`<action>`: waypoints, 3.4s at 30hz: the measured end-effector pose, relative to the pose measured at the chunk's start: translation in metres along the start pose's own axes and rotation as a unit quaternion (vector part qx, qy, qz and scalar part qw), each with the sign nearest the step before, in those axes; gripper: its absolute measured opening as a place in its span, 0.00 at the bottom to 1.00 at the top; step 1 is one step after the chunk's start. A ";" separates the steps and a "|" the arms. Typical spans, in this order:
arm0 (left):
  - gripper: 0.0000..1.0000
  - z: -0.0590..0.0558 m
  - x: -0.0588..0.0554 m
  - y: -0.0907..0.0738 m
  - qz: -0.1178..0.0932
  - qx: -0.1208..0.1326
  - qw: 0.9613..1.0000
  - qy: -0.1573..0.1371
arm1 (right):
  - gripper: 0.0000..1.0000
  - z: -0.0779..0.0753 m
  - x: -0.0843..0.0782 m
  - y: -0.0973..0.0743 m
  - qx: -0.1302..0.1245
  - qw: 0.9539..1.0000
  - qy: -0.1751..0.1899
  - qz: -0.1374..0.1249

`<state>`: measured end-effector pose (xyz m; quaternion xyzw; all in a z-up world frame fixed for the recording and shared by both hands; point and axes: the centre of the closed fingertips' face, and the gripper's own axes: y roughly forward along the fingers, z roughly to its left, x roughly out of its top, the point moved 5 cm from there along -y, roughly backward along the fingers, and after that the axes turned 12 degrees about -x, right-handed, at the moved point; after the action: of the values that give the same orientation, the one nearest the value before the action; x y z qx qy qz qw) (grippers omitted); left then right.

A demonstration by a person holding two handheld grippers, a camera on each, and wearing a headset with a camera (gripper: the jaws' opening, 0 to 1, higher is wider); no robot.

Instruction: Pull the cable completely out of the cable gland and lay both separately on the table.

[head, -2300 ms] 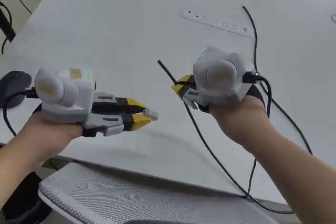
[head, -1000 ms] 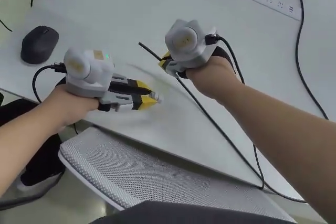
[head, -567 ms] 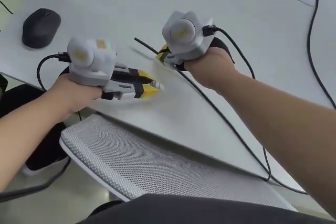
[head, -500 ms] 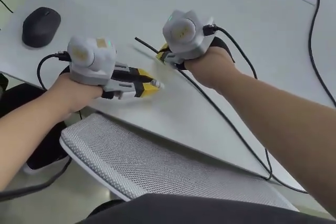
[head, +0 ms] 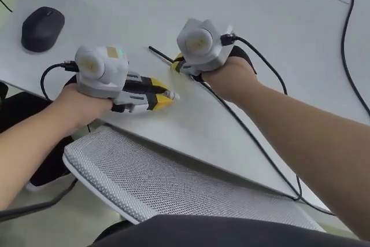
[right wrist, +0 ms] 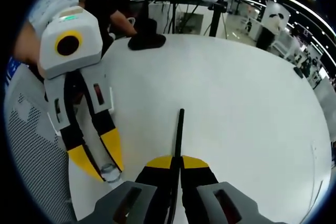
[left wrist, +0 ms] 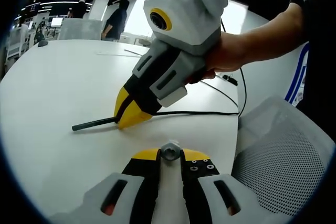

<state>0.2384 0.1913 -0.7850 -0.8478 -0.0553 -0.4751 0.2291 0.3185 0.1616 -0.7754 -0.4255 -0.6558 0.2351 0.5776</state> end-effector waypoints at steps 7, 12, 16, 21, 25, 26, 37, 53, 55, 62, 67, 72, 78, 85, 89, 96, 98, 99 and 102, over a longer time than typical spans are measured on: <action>0.16 0.001 -0.002 0.000 0.004 0.007 1.000 0.002 | 0.01 0.000 0.001 0.001 -0.005 1.000 -0.019 0.007; 0.16 0.000 -0.004 0.000 0.008 0.010 1.000 0.004 | 0.02 -0.001 0.001 0.001 -0.007 1.000 -0.019 0.006; 0.16 0.002 -0.005 -0.002 0.009 0.012 1.000 0.004 | 0.04 -0.002 0.001 0.001 -0.012 1.000 -0.027 0.008; 0.17 0.003 -0.003 -0.002 0.010 0.013 1.000 0.001 | 0.12 -0.007 0.001 -0.001 -0.016 1.000 -0.017 0.011; 0.18 0.002 -0.003 -0.001 0.013 0.013 1.000 0.004 | 0.19 -0.008 0.002 -0.007 -0.018 1.000 -0.003 0.004; 0.18 0.002 -0.003 -0.001 0.014 0.013 1.000 0.004 | 0.20 -0.008 0.003 -0.007 -0.019 1.000 -0.003 0.004; 0.26 -0.004 0.001 -0.006 0.013 0.030 0.999 0.004 | 0.34 -0.023 0.003 -0.042 -0.045 0.998 0.038 -0.027; 0.36 -0.031 0.030 -0.036 -0.008 0.039 0.999 -0.004 | 0.61 -0.032 -0.017 -0.124 -0.062 0.985 0.131 -0.090; 0.38 -0.036 0.035 -0.038 -0.010 0.037 0.999 -0.003 | 0.63 -0.031 -0.019 -0.136 -0.068 0.982 0.147 -0.102; 0.45 -0.054 0.042 -0.045 -0.010 0.032 0.999 -0.004 | 0.67 -0.030 -0.040 -0.178 -0.093 0.970 0.186 -0.125; 0.48 -0.070 0.047 -0.052 -0.020 0.029 0.999 -0.011 | 0.71 -0.027 -0.058 -0.209 -0.103 0.955 0.236 -0.147; 0.50 -0.078 0.047 -0.055 -0.028 0.026 0.999 -0.017 | 0.72 -0.026 -0.082 -0.235 -0.119 0.943 0.268 -0.155; 0.53 -0.084 0.052 -0.061 -0.034 0.031 0.999 -0.017 | 0.73 -0.014 -0.104 -0.261 -0.131 0.934 0.291 -0.160; 0.58 -0.093 0.062 -0.068 -0.046 0.039 0.998 -0.009 | 0.75 0.011 -0.123 -0.280 -0.144 0.923 0.315 -0.168; 0.61 -0.099 0.063 -0.072 -0.047 0.044 0.998 -0.003 | 0.78 0.025 -0.141 -0.283 -0.151 0.915 0.334 -0.168; 0.67 -0.107 0.060 -0.073 -0.038 0.047 0.998 0.012 | 0.85 0.055 -0.171 -0.275 -0.156 0.918 0.332 -0.153; 0.68 -0.108 0.060 -0.073 -0.036 0.047 0.998 0.013 | 0.87 0.061 -0.178 -0.274 -0.157 0.916 0.337 -0.149; 0.69 -0.109 0.061 -0.072 -0.035 0.047 0.998 0.017 | 0.88 0.063 -0.180 -0.275 -0.157 0.915 0.340 -0.149; 0.73 -0.109 0.061 -0.071 -0.025 0.052 0.998 0.029 | 0.89 0.068 -0.183 -0.276 -0.157 0.915 0.342 -0.147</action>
<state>0.1643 0.1991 -0.6626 -0.8190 -0.0946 -0.5014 0.2625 0.1689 -0.1232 -0.6714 -0.4642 -0.5021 -0.1183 0.7200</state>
